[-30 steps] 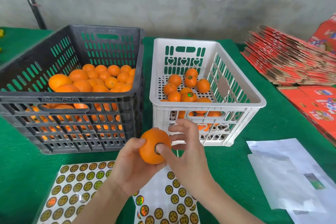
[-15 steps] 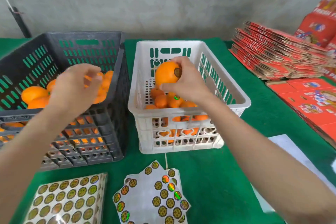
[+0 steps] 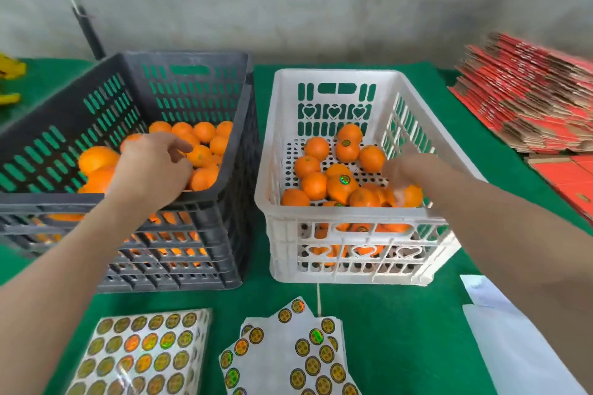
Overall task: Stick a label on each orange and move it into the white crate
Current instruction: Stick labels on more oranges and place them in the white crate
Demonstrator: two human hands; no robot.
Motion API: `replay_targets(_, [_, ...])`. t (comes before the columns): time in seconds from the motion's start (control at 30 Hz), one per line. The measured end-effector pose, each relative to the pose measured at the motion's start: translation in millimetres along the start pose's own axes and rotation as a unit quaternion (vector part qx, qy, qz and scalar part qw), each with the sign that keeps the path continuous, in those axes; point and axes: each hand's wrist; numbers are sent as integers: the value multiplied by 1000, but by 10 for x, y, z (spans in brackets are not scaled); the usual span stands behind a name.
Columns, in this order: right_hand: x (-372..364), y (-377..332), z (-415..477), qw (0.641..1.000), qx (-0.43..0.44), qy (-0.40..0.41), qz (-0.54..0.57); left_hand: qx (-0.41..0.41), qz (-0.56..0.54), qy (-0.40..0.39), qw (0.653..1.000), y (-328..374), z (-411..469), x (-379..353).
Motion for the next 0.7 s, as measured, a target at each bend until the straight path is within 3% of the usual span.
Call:
replay_targets(0.07, [91, -134, 19, 986, 23, 143, 84, 63, -121, 6, 991, 15, 13, 71])
replay_targets(0.13, [320, -404, -111, 914, 65, 317, 245, 101, -195, 53, 974, -80, 83, 251])
replay_targets(0.2, [610, -798, -356, 818, 137, 441, 344, 76, -138, 105, 982, -280, 178, 467])
replay_targets(0.27, [875, -1235, -547, 758, 233, 487, 366, 56, -57, 125, 989, -484, 248, 612])
replay_targets(0.3, [987, -1469, -621, 757, 273, 481, 347, 51, -25, 112, 992, -564, 266, 639])
replay_targets(0.37, [1178, -1909, -612, 807, 336, 422, 243, 44, 24, 55, 997, -653, 256, 602])
replay_targets(0.43, [1316, -2309, -450, 880, 357, 300, 90, 30, 40, 17, 999, -682, 221, 561])
replay_targets(0.5, [1377, -2621, -237, 925, 337, 167, -59, 23, 24, 23, 999, -712, 214, 566])
replay_targets(0.6, [1345, -2874, 95, 949, 268, 20, -162, 30, 10, 32, 999, -750, 207, 588])
replay_targets(0.7, [1229, -3007, 273, 950, 247, -21, -190, 25, 9, 41, 999, -764, 208, 596])
Point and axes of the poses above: each hand's wrist, its own z-axis towards the middle knuckle, its own x-axis out of the back of the hand, y = z × x, and after that the axes turned 8 degrees about y, right-handed
